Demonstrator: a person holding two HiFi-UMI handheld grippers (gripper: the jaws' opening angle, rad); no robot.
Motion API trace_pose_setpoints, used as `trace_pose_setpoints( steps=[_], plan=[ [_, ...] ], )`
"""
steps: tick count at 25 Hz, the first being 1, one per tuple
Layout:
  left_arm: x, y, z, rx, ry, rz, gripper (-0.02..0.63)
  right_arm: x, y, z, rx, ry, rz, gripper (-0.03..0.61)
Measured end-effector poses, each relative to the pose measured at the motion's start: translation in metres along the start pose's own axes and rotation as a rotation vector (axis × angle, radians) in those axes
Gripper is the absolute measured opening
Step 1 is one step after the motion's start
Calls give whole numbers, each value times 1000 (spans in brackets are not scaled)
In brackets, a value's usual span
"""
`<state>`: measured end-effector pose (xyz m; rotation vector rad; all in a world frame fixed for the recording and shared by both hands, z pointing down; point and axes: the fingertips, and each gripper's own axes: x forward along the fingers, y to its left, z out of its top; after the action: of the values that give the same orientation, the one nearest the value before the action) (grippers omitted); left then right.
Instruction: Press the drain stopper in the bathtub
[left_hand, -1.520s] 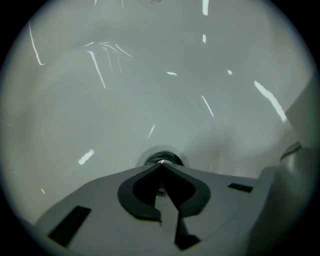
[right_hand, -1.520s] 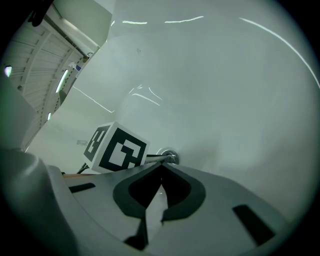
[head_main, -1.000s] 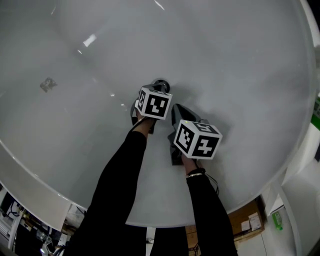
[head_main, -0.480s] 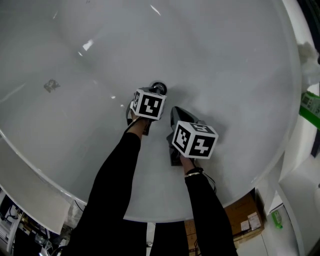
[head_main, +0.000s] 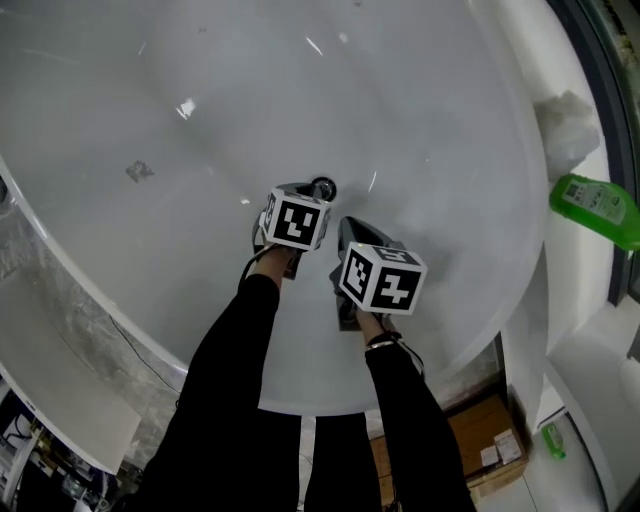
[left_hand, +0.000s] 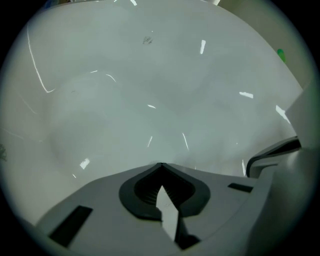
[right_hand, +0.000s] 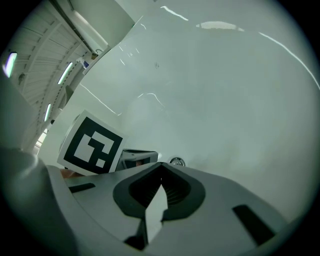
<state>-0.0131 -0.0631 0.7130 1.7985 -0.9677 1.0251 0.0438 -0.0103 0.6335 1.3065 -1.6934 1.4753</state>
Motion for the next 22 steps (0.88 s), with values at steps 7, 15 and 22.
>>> trace_pose_setpoints(
  steps=[7, 15, 22],
  plan=[
    [-32, -18, 8, 22, -21, -19, 5, -29, 12, 8, -13, -20, -10, -2],
    [-76, -32, 20, 18, -74, -19, 5, -60, 21, 12, -36, -27, -19, -2],
    [-118, -43, 33, -13, -131, -26, 5, -84, 31, 15, -38, -50, -10, -2]
  ],
)
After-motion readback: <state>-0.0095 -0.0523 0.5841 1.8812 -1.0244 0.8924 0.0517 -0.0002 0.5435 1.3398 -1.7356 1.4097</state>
